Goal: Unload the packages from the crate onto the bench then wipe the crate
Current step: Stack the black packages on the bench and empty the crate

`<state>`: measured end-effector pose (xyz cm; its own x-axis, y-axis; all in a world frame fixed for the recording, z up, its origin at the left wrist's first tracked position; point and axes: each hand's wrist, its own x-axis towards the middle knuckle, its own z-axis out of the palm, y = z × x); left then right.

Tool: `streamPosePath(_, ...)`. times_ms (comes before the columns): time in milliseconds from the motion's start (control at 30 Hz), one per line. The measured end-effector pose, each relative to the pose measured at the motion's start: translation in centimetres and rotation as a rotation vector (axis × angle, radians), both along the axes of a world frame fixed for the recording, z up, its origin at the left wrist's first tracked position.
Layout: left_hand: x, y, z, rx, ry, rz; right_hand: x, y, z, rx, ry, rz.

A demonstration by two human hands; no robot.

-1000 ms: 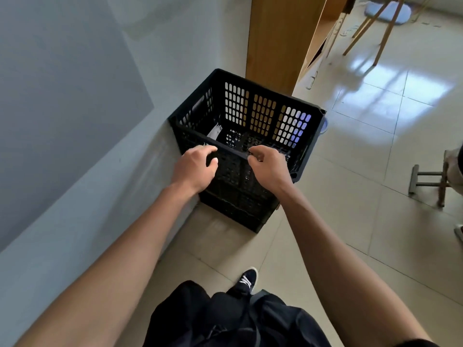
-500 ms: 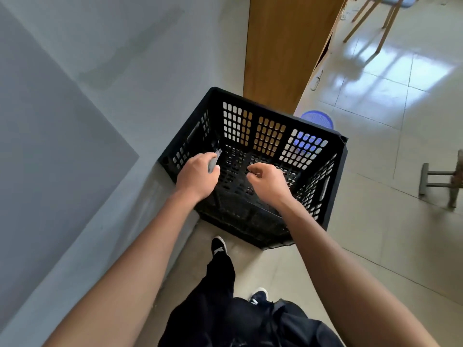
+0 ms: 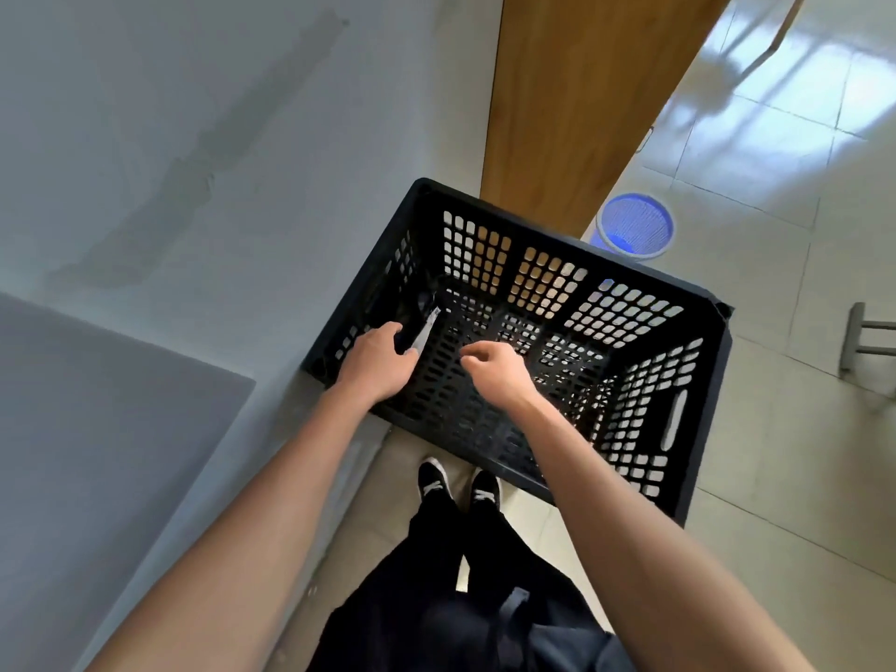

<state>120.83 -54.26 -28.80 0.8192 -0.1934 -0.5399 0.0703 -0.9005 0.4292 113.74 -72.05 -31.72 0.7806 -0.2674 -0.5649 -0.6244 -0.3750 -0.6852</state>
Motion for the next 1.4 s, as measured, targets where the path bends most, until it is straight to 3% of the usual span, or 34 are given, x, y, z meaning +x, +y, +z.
streamPosePath(600, 3.7, -0.8, -7.5, 0.189, 0.231, -0.023, 6.5, 1.6, -11.7, 0.262, 0.206, -0.111)
streamPosePath(1167, 4.0, -0.4, -8.8, 0.181, 0.285, -0.106, 10.2, 3.3, -12.3, 0.214, 0.07, -0.234)
streamPosePath(1400, 4.4, 0.0, -8.2, 0.08, 0.172, 0.038, 9.8, 2.9, -11.7, 0.295, 0.081, -0.284)
